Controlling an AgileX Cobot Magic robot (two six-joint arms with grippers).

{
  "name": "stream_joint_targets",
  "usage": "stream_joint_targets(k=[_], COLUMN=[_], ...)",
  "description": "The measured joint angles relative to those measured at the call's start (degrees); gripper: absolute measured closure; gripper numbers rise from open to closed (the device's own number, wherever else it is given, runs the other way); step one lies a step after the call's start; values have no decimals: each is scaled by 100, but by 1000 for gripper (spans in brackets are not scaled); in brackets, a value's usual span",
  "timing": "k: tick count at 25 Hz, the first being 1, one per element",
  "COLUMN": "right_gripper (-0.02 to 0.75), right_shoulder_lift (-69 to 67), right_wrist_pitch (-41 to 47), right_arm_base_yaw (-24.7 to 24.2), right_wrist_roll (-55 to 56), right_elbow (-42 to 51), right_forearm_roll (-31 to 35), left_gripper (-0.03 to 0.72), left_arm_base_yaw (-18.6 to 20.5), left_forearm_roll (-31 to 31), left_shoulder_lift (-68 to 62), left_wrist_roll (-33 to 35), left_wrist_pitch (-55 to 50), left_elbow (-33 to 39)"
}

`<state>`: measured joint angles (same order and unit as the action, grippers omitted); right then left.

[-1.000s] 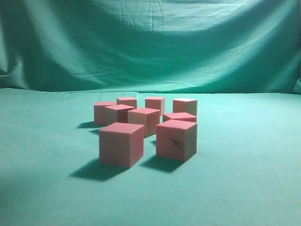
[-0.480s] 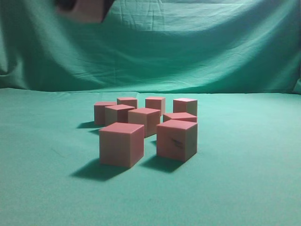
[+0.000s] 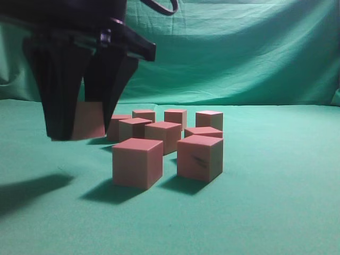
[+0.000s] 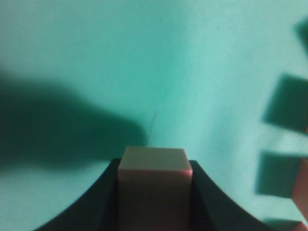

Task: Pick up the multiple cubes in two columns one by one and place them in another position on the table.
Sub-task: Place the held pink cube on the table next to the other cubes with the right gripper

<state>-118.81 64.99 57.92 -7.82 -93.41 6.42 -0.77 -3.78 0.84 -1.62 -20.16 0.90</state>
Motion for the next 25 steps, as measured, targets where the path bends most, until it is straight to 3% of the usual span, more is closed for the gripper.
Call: stream_joint_targets(k=[19, 25], right_gripper=[464, 182], right_shoulder_lift=[-360, -360], right_wrist_pitch=[-378, -278], right_arm_base_yaw=[0, 0], right_wrist_roll=[261, 261], right_elbow=[0, 0], right_forearm_roll=[-82, 23], left_gripper=[688, 688], left_arm_base_yaw=[0, 0], left_forearm_roll=[0, 0], left_shoulder_lift=[0, 0], left_wrist_roll=[0, 0], left_wrist_pitch=[0, 0], left_elbow=[0, 0])
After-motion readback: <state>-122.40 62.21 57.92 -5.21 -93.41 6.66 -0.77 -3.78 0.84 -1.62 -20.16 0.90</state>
